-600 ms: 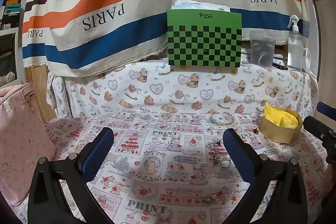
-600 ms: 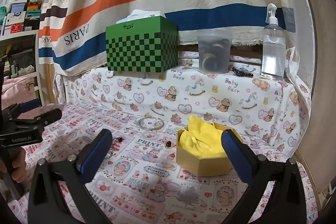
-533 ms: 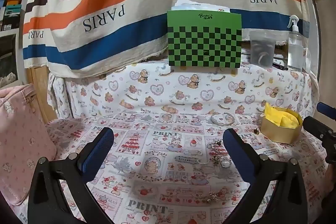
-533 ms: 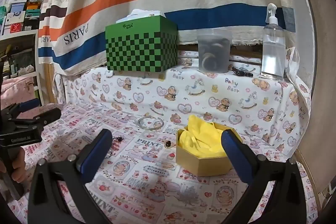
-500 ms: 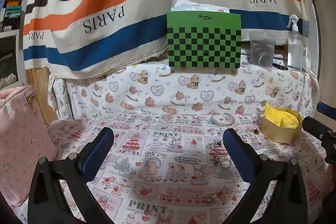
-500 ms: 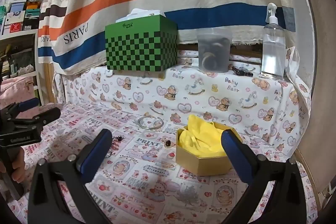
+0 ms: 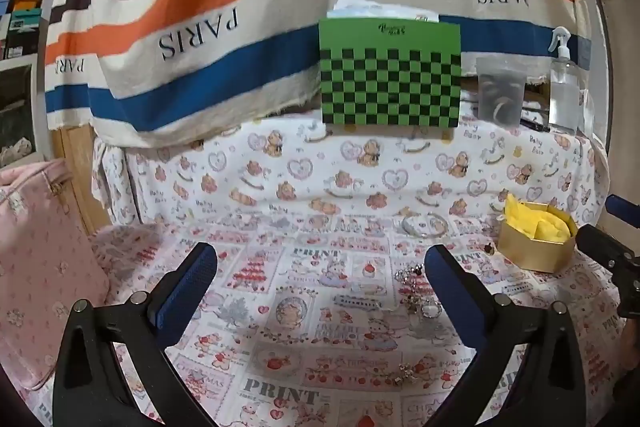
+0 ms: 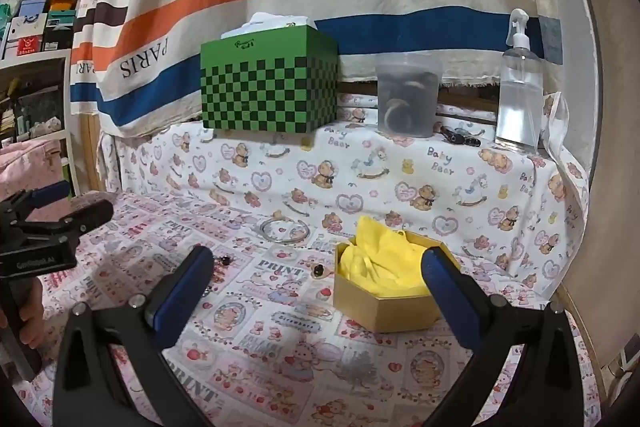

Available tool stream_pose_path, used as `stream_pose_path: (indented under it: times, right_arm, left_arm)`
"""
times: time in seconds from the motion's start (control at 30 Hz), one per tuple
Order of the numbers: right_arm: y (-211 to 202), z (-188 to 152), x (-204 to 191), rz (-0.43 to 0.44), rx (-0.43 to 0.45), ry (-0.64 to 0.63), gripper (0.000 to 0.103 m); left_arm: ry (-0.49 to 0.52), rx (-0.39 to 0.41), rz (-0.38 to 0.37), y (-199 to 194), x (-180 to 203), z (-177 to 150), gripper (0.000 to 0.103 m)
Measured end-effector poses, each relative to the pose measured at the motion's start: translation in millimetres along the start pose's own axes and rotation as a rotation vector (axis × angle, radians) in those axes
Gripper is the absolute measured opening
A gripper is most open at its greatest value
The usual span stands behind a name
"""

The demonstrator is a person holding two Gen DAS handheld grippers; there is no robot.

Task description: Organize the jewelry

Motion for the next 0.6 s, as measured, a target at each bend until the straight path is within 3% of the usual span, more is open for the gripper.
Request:
stream_pose_path:
  times: [0.3,0.6]
  right_arm:
    - [-2.6,0.8,-3.3,0.005,0.01,-0.019,0.103]
    - [-3.0,0.1,-4.2,0.009,0.007,-0.02,0.103]
  left_arm:
    - [0.005,0.002,-0.003,0.0,2.9,-2.2,0.103]
    - [-0.053,-0.042,-0.019,7.3,-4.2,-8.4,0.103]
Point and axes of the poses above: each gripper's, at about its wrist camera, not at the fingertips, and y roughly the way its jaws point, x to its right, z to its top, the point moved 8 cm from there along y, roughly the way its jaws point, and after that the axes turned 10 degrees about -z, right-handed, at the moved point
